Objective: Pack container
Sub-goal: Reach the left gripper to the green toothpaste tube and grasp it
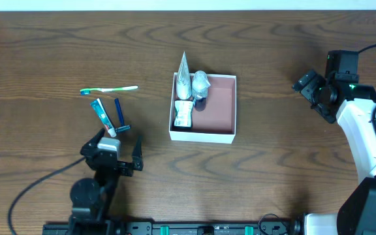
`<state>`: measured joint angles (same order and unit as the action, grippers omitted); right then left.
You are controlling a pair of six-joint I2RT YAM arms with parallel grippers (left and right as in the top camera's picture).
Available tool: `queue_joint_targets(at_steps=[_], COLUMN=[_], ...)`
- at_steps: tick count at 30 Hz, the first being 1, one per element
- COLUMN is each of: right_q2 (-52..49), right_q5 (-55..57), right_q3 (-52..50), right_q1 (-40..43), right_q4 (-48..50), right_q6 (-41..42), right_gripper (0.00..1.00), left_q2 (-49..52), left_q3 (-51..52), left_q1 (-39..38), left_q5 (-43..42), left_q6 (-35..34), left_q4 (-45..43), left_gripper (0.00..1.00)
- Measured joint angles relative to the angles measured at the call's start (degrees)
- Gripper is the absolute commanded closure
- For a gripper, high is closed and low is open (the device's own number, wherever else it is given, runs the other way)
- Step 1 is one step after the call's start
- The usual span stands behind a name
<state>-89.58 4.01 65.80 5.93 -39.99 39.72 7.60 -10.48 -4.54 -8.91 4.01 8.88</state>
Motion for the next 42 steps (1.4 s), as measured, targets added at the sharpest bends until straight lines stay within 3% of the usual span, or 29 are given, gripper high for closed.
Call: queue_joint_targets(at_steps=[10, 15, 25, 36, 40, 42], right_q2=[0.0, 0.0, 0.0, 0.0, 0.0, 0.0], right_q5=[-0.6, -0.6, -0.6, -0.6, -0.6, -0.6], right_q3=[-0.2, -0.2, -0.2, -0.2, -0.2, -0.2], right_q1=[0.0, 0.0, 0.0, 0.0, 0.0, 0.0], right_q4=[0.0, 0.0, 0.0, 0.0, 0.0, 0.0], right_q6=[0.0, 0.0, 0.0, 0.0, 0.0, 0.0], right_gripper=[0.01, 0.01, 0.01, 0.01, 0.01, 0.01], left_q2=[41.3, 60.0, 79.9, 94.9, 97.9, 98.9], left_q3=[-48.5, -64.7, -67.6, -67.6, -67.6, -67.6], left_q1=[0.0, 0.0, 0.3, 10.6, 12.0, 12.0], left_q5=[6.8, 5.2, 0.3, 4.8, 4.9, 4.8], left_q6=[-1.3, -1.3, -3.0, -23.3, -26.7, -27.5], left_q4=[36.1, 47.5, 48.3, 48.1, 47.6, 47.1], left_gripper=[0.02, 0.02, 0.02, 0.01, 0.16, 0.18])
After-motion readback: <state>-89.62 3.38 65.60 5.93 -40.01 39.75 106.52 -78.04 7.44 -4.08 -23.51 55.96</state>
